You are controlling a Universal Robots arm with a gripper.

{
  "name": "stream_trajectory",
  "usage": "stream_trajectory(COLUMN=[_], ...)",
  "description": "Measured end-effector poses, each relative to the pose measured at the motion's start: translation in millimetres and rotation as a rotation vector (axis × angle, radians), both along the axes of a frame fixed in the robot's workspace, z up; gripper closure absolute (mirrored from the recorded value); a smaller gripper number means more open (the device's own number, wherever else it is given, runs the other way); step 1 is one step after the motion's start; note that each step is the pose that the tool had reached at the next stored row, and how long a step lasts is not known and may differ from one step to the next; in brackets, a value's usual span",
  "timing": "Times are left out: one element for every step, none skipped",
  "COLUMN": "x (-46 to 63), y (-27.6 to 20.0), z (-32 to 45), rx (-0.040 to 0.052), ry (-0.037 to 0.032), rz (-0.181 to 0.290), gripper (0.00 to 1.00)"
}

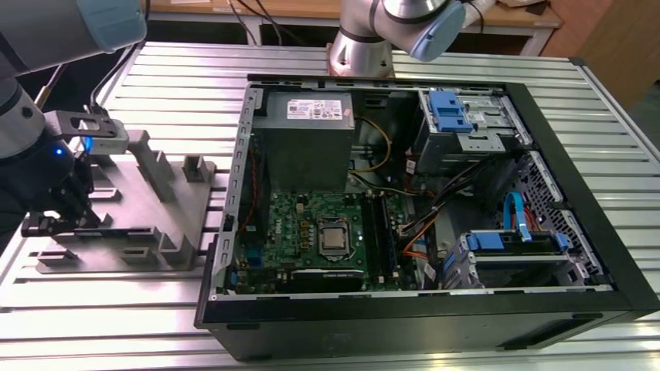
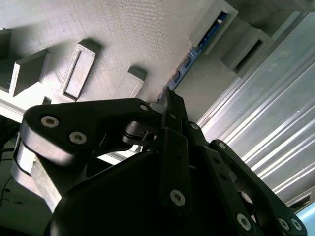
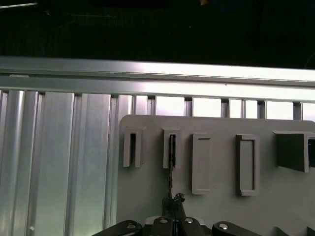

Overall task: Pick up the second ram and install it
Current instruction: 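Pick up the second ram and move it above second insertion slot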

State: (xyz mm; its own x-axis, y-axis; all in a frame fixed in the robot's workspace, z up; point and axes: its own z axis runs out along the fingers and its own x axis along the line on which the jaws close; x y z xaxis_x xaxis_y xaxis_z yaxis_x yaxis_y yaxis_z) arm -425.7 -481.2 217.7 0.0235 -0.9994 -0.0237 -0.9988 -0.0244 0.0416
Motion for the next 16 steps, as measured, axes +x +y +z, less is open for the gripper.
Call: stream_trajectory(x=[0.0,0.0,0.0,0.0,0.0,0.0,0.0,0.0,0.0,0.0,0.0,0.0,0.0,-0.2,-0.4,-0.7], y=[0.0,0.0,0.0,0.0,0.0,0.0,0.0,0.0,0.0,0.0,0.0,0.0,0.0,0.0,0.0,0.0], z=[0.0,0.0,0.0,0.0,0.0,0.0,0.0,0.0,0.0,-0.1,-0.7,-1.5,-2.5,-3.7,-4.9,-6.0], rx=[0.0,0.0,0.0,0.0001,0.0,0.0001,0.0,0.0,0.0,0.0,0.0002,0.0003,0.0001,0.0001,0.0001,0.0], ry=[0.0,0.0,0.0,0.0,-0.0001,0.0,0.0,0.0,0.0,0.0,-0.0004,-0.0003,-0.0001,0.0,-0.0001,0.0], rz=[0.0,0.0,0.0,0.0,0.0,0.0,0.0,0.0,0.0,0.0,0.0,0.0,0.001,0.001,0.002,0.003], gripper=[0.93,0.92,0.92,0.86,0.8,0.8,0.73,0.67,0.67,0.67,0.67,0.67,0.67,0.67,0.67,0.67])
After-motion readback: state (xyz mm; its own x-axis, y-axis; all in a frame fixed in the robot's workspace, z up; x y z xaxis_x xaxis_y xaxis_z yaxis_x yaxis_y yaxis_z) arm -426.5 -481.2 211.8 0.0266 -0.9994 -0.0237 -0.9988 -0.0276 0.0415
